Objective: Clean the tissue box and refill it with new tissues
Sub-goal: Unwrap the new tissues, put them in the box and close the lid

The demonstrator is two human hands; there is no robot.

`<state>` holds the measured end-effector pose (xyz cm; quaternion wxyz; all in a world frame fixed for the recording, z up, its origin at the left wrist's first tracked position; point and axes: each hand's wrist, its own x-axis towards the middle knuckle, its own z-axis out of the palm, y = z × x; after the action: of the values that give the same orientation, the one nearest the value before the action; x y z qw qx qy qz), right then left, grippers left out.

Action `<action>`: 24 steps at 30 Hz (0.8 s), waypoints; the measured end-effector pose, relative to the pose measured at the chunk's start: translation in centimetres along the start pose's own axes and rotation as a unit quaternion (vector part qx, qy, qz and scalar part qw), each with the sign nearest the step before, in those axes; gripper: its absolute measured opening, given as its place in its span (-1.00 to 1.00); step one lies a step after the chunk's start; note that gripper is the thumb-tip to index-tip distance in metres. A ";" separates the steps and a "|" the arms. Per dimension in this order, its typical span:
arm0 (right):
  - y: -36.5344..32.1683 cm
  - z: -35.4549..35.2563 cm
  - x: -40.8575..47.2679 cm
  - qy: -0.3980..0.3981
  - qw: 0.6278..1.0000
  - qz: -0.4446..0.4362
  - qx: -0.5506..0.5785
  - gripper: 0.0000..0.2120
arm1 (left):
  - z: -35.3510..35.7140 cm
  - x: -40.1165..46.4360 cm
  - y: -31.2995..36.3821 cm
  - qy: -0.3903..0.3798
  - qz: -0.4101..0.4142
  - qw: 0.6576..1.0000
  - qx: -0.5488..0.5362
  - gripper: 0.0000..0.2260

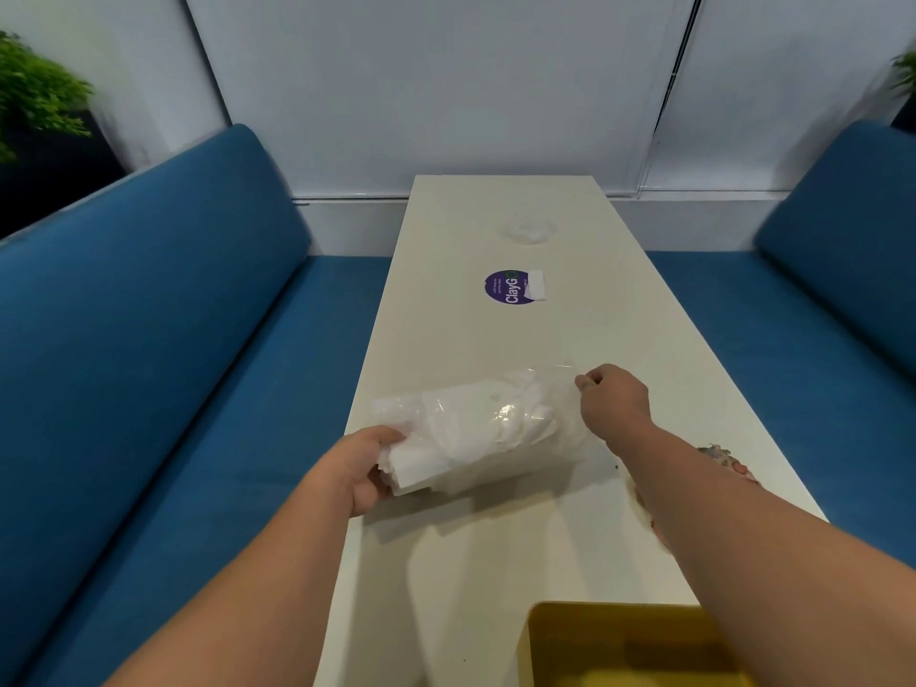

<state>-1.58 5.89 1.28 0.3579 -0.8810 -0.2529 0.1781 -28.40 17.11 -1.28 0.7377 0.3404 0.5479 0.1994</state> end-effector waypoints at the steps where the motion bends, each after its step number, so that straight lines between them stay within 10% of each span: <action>1: 0.1 -0.1 0.1 0.000 1.000 0.001 0.001 -0.82 | -0.4 -0.2 0.2 -0.001 0.003 1.000 0.006 -0.79; 24: 0.6 0.6 0.4 0.036 0.999 0.007 0.019 -0.86 | -8.7 -4.3 0.2 0.033 0.063 0.996 -0.056 -0.78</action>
<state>-1.36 6.09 0.42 0.3825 -0.8816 -0.2303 0.1532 -37.98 16.83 0.27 0.7230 0.3255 0.5378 0.2865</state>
